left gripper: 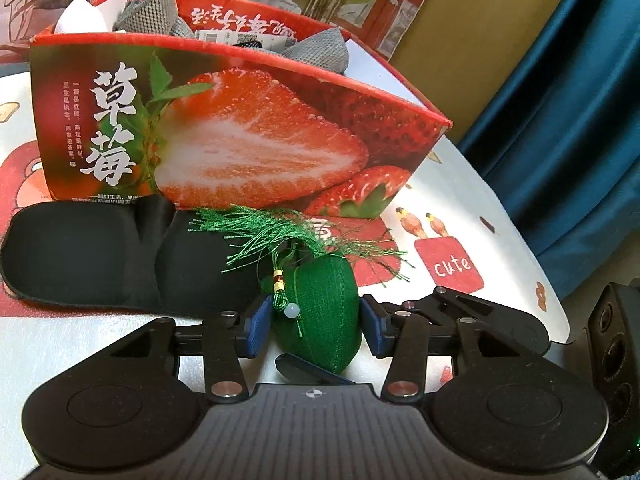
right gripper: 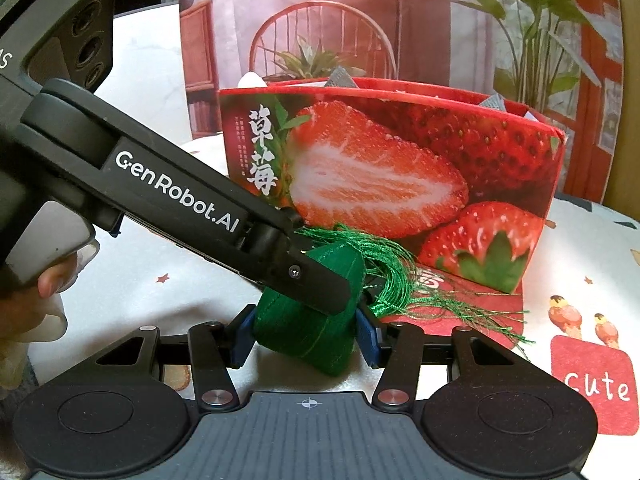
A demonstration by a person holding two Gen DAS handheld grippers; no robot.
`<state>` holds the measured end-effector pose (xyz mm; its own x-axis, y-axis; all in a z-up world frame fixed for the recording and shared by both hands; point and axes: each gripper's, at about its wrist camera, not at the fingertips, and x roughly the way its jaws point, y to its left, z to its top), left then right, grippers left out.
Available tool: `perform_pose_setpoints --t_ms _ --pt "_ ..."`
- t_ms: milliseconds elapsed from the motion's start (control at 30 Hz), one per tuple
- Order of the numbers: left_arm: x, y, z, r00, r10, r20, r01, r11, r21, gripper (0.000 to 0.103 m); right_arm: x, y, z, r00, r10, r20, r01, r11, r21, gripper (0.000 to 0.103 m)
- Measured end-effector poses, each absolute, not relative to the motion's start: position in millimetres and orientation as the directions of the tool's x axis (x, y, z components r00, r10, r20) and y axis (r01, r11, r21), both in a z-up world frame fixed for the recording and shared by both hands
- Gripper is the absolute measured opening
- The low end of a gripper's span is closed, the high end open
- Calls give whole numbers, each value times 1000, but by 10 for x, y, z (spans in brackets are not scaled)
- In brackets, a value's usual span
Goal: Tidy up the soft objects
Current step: 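Lift the green pouch with the left tool up over the red box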
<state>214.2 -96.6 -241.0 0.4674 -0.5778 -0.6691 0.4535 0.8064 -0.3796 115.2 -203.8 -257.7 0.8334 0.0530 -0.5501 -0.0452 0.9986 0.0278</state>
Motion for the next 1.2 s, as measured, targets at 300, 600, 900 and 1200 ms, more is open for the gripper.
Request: perform_pose_setpoints --t_ms 300,600,900,1200 --pt "1959 -830 -2224 503 -616 -607 483 782 -393 50 1029 -1918 -2379 857 23 -514 -30 1000 -5 47" --pt "1925 -826 -1700 544 -651 -530 539 755 -374 50 960 -1912 -1932 896 -1 -443 -20 999 -42 47" --pt "2042 -871 -896 594 -667 -451 604 739 -298 50 1046 -2087 -1175 945 -4 -326 -8 999 -34 47" --pt "2300 -869 -239 647 -660 -382 635 744 -209 50 1473 -2203 -448 968 5 -250 -22 998 -64 47"
